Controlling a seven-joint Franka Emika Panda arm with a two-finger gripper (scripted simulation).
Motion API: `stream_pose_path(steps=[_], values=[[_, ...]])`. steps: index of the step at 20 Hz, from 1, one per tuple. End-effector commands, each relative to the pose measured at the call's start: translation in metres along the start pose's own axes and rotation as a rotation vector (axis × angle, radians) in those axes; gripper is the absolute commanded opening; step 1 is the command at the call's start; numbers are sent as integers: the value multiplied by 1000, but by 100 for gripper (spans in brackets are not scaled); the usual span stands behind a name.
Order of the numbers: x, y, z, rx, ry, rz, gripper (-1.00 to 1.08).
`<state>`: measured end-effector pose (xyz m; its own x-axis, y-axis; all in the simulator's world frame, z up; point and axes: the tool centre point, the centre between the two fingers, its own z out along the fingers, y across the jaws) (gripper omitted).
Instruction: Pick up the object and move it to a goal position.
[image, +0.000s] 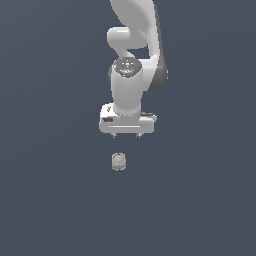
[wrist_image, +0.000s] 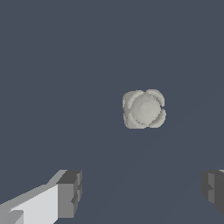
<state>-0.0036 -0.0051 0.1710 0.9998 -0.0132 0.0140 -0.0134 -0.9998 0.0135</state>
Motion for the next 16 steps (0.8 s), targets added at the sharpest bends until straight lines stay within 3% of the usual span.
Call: stream_pose_path(steps=[1, 16], values=[[0, 0, 0, 0, 0, 0, 100], [0, -12, -11, 13, -8, 4, 100]])
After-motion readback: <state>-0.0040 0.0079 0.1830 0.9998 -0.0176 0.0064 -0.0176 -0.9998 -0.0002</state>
